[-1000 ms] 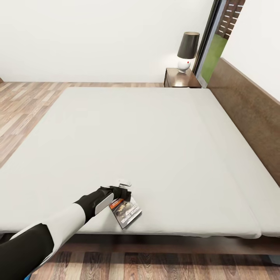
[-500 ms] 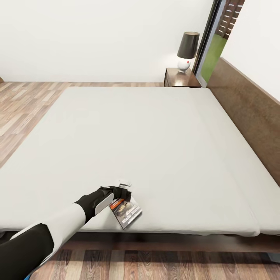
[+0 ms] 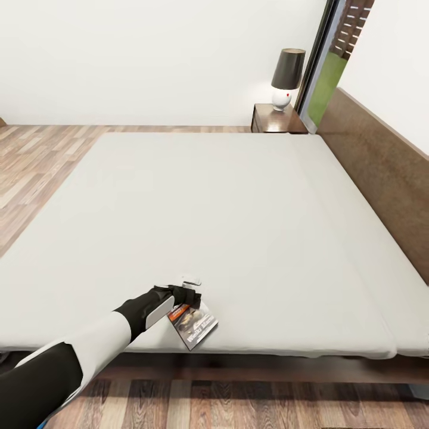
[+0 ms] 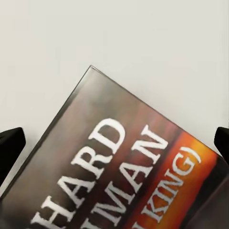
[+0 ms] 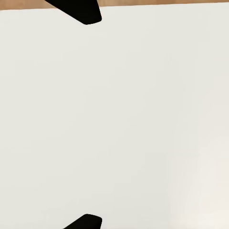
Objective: In the bedroom, move the book from the bed onto either nightstand, and place the two sandals side by side next to the bed.
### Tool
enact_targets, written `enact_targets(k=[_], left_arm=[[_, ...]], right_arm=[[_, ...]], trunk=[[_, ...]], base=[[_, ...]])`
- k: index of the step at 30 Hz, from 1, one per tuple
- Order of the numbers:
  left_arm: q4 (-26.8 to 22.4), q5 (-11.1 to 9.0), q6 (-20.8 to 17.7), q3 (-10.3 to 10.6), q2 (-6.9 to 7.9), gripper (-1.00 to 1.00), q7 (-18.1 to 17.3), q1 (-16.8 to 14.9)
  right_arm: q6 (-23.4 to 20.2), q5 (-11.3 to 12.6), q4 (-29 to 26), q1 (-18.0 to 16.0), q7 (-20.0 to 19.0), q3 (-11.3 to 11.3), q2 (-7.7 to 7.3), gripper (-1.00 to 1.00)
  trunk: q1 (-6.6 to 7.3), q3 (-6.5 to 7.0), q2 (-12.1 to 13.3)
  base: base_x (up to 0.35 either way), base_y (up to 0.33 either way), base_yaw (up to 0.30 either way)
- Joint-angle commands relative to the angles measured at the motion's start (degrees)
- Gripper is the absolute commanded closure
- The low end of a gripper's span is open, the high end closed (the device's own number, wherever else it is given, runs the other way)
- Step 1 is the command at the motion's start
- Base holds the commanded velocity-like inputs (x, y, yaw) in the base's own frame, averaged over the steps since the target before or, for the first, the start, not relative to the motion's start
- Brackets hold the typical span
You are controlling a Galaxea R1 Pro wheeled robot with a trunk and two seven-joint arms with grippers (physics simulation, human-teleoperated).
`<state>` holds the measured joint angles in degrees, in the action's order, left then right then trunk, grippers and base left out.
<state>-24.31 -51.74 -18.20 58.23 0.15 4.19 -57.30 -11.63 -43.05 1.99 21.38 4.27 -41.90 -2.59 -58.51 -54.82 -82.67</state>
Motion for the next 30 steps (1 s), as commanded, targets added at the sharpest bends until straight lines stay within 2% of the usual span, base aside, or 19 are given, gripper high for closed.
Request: enact_targets(k=[1, 30], left_arm=[[0.0, -1.7, -0.4, 0.3, 0.05, -1.00, 0.5, 1.1], [0.0, -1.7, -0.4, 0.3, 0.03, -1.00, 0.5, 1.1]], right_arm=[[-0.1, -0.5, 0.1, 0.0, 0.2, -0.5, 0.00, -1.00], [-0.1, -0.5, 0.1, 0.0, 0.2, -0.4, 0.04, -1.00]], trunk=[[0.00, -0.03, 0.0], [0.00, -0.03, 0.0]], base=[[-0.053, 0.000, 0.000], [-0.029, 0.000, 0.000]])
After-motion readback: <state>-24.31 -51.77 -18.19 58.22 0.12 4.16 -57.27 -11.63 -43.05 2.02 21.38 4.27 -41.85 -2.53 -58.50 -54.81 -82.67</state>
